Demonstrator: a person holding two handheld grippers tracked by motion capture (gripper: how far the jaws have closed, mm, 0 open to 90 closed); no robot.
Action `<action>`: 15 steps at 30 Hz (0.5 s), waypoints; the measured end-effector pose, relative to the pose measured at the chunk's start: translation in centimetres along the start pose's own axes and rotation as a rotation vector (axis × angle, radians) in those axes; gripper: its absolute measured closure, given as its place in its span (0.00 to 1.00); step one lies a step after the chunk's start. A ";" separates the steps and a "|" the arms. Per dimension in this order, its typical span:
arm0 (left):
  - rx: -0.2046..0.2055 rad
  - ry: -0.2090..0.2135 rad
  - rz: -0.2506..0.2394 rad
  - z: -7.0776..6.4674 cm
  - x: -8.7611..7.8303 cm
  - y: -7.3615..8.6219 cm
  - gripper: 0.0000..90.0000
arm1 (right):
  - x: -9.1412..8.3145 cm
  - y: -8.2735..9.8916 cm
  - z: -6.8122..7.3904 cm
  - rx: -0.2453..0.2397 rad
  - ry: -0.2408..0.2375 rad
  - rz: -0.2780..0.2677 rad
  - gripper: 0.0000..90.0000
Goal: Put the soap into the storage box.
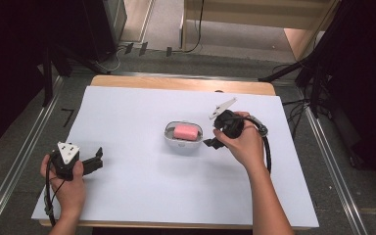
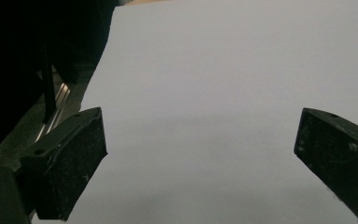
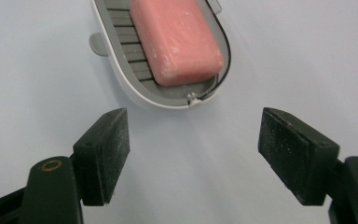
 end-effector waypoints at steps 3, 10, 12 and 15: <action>0.000 -0.001 -0.002 0.0 0.0 0.0 0.03 | -0.1 0.8 -0.2 0.024 0.021 -0.011 0.26; 0.000 0.000 -0.002 0.0 0.0 0.0 0.03 | -0.5 2.7 -0.4 0.081 0.051 -0.059 0.26; 0.000 0.001 -0.001 0.0 0.0 0.0 0.03 | -0.8 3.5 -0.5 0.090 0.065 -0.076 0.25; 0.000 0.000 -0.002 0.0 0.0 0.0 0.03 | -0.9 3.9 -0.6 0.094 0.080 -0.080 0.23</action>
Point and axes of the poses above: each handheld gripper's, and its own axes: x roughly forward along the jaws, y roughly out of its underside, z roughly to its left, the point moved 4 cm from there along x, roughly forward along the jaws, and after that the axes turned 6 degrees about -z, right-handed, at the moved point
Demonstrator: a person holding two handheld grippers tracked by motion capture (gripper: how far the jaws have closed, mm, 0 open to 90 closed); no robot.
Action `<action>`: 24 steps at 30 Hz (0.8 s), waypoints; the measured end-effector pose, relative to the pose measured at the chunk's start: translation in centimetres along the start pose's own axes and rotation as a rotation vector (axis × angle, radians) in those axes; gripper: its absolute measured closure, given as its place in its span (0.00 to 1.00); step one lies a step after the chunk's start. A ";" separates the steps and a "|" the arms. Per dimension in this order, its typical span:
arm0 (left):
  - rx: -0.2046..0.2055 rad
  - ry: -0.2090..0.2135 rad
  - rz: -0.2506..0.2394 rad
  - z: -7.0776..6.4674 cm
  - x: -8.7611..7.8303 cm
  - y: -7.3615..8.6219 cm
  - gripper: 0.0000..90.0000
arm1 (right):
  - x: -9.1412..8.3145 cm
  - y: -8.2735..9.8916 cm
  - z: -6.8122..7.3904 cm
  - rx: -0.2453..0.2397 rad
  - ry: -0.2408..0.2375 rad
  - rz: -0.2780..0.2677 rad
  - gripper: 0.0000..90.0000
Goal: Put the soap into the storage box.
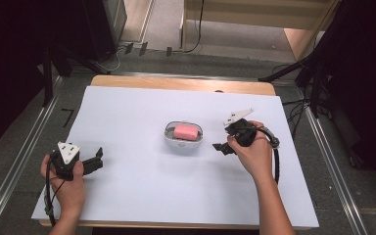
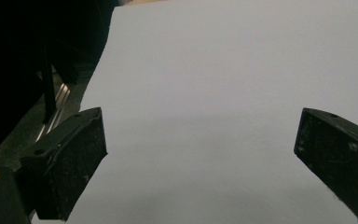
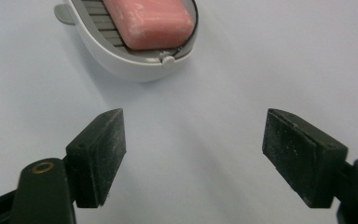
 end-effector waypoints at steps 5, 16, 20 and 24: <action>0.000 0.001 0.001 0.0 0.0 0.0 0.03 | -0.6 1.2 -0.4 0.012 0.049 -0.052 0.16; 0.001 0.001 0.005 0.0 0.0 0.0 0.03 | -1.8 4.0 -0.4 0.087 0.085 -0.118 0.20; 0.001 0.003 0.004 0.0 0.0 0.0 0.03 | -2.2 4.8 -0.5 0.074 0.151 -0.130 0.15; -0.001 0.004 0.005 0.0 0.0 0.0 0.03 | -2.6 6.1 -0.5 0.091 0.154 -0.136 0.14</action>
Point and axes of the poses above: each handheld gripper's, and its own axes: x roughly forward along the jaws, y roughly out of its underside, z roughly to its left, the point moved 4 cm from there along x, roughly forward along the jaws, and after that the axes turned 6 degrees about -z, right-handed, at the moved point
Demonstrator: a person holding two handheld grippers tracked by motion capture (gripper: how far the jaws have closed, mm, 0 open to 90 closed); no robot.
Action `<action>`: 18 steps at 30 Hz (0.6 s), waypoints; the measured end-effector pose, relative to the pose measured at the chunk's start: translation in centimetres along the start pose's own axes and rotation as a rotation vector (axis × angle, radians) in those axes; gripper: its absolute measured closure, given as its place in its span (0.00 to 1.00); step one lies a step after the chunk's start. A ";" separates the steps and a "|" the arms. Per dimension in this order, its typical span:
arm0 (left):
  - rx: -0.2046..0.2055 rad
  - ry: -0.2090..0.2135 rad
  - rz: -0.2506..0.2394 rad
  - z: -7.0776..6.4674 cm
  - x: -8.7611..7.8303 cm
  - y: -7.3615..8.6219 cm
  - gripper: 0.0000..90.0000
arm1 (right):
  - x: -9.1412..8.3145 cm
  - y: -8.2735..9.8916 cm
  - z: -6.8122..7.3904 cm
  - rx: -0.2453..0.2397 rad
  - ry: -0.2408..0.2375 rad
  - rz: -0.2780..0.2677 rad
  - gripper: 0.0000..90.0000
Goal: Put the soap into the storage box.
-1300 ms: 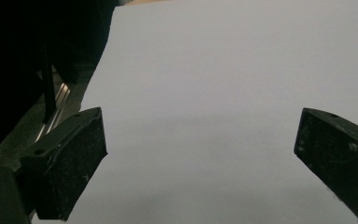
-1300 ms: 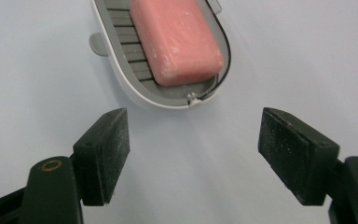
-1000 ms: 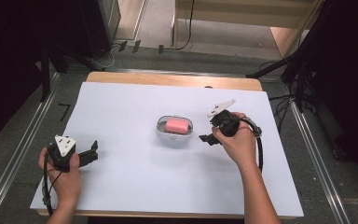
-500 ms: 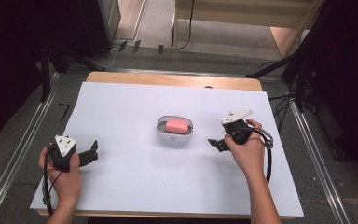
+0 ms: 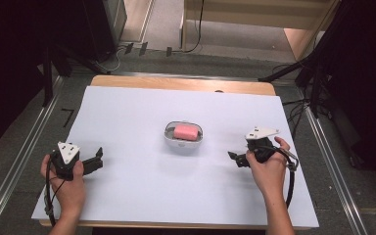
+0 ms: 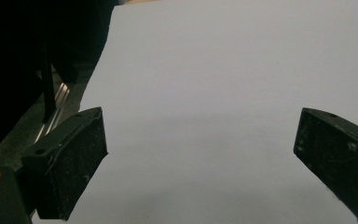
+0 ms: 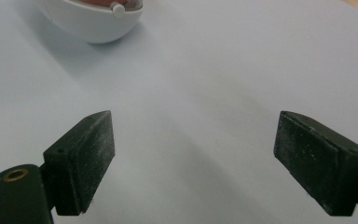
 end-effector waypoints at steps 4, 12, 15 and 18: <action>-0.002 -0.001 -0.001 0.0 0.0 0.0 0.03 | -0.6 1.2 -0.2 0.023 0.013 -0.013 0.12; 0.002 -0.002 -0.001 0.0 0.0 0.0 0.03 | -2.0 2.8 -0.5 0.046 0.041 -0.033 0.11; 0.002 -0.004 0.000 0.0 0.0 0.0 0.03 | -2.6 3.5 -0.6 0.069 0.049 -0.045 0.11; 0.003 -0.006 0.000 0.0 0.0 0.0 0.03 | -2.9 4.0 -0.7 0.079 0.055 -0.047 0.11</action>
Point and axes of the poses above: each handheld gripper's, and its own axes: x roughly forward along the jaws, y roughly out of its underside, z roughly to its left, the point moved 4 cm from there along x, roughly forward along the jaws, and after that the axes turned 6 degrees about -z, right-handed, at the moved point
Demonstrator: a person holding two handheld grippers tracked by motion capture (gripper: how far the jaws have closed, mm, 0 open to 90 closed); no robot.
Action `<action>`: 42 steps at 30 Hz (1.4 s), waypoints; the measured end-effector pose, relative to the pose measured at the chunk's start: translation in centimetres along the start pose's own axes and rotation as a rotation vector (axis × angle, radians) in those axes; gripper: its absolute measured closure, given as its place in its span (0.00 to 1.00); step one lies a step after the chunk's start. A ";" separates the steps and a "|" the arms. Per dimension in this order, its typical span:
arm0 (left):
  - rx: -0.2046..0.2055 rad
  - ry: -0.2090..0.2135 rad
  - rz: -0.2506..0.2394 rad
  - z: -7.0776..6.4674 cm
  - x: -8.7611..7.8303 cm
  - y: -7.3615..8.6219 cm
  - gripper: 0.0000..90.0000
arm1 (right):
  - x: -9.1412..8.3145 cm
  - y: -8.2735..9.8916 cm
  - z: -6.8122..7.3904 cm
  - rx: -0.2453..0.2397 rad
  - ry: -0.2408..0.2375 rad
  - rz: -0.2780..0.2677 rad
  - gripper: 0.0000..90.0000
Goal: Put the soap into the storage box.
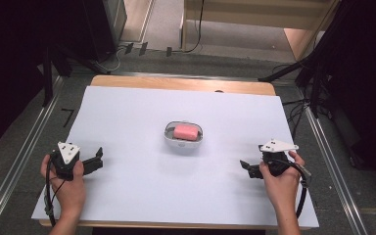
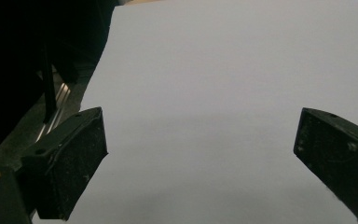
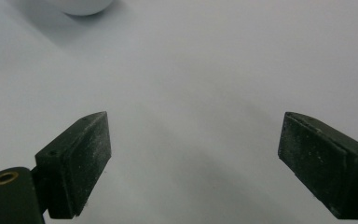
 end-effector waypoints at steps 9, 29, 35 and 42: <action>0.000 -0.003 -0.001 0.0 0.0 0.0 0.03 | -1.6 2.2 -0.6 0.048 0.026 -0.018 0.11; -0.003 0.002 0.001 0.1 0.0 0.0 0.03 | -6.5 5.6 -2.1 0.117 0.117 -0.083 0.11; -0.002 0.000 0.002 0.0 0.1 0.0 0.03 | -7.5 6.6 -2.6 0.171 0.141 -0.161 0.11; 0.003 -0.006 -0.001 0.0 0.0 0.0 0.03 | -7.8 7.2 -2.9 0.209 0.159 -0.237 0.11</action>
Point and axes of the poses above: each handheld gripper's, and its own axes: x roughly forward along the jaws, y roughly out of its underside, z roughly to its left, the point moved 4 cm from there along x, roughly forward along the jaws, and after that the axes turned 6 degrees about -z, right-handed, at the moved point
